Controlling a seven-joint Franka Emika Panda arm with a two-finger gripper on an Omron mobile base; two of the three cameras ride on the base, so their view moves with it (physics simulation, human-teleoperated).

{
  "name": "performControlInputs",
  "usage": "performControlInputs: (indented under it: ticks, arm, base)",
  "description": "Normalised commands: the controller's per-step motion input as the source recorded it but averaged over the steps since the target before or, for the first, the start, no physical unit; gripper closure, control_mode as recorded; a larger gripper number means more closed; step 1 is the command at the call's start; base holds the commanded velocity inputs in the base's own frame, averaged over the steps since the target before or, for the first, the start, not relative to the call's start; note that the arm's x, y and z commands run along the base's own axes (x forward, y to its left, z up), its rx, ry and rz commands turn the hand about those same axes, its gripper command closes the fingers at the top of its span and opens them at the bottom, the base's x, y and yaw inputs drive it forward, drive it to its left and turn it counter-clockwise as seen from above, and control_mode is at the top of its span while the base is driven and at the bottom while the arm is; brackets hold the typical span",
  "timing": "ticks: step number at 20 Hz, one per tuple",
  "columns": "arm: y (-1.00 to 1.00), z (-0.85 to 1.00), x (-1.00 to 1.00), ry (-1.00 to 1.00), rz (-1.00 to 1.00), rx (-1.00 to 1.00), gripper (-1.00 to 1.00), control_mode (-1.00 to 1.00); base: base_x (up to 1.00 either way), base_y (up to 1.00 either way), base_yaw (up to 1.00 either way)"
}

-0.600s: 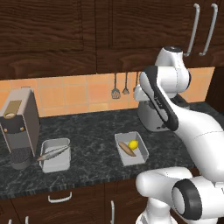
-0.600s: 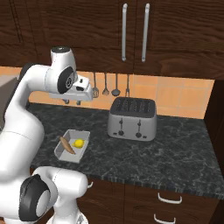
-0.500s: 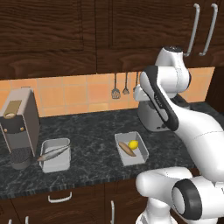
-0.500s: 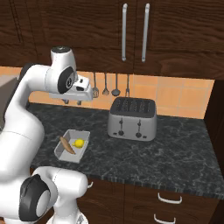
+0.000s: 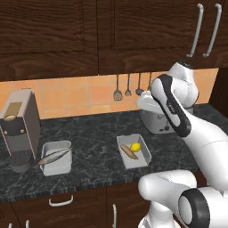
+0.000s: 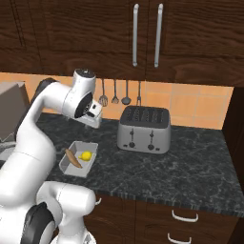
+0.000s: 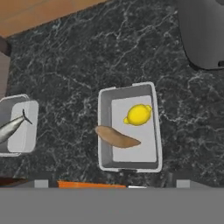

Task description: Take the meat container that has the fish and place it on the second highest rack of the freezer. Then take the vegetable container that has the lemon and sweet potato and place it on the highest rack of the freezer.

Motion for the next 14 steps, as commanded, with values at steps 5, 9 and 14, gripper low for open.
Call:
performControlInputs:
  ticks: [5, 9, 14]
  arm:
    - [0.03, -1.00, -0.09, 0.39, -0.36, -0.10, -1.00, -1.00]
    - [-0.10, -0.84, -0.01, 0.45, -0.47, 0.03, -1.00, -1.00]
    - [-0.04, -0.67, 0.07, 0.34, -0.25, 0.00, -1.00, -1.00]
  base:
    - [0.00, 0.00, 0.00]
    - [0.00, 0.00, 0.00]
    - [0.00, 0.00, 0.00]
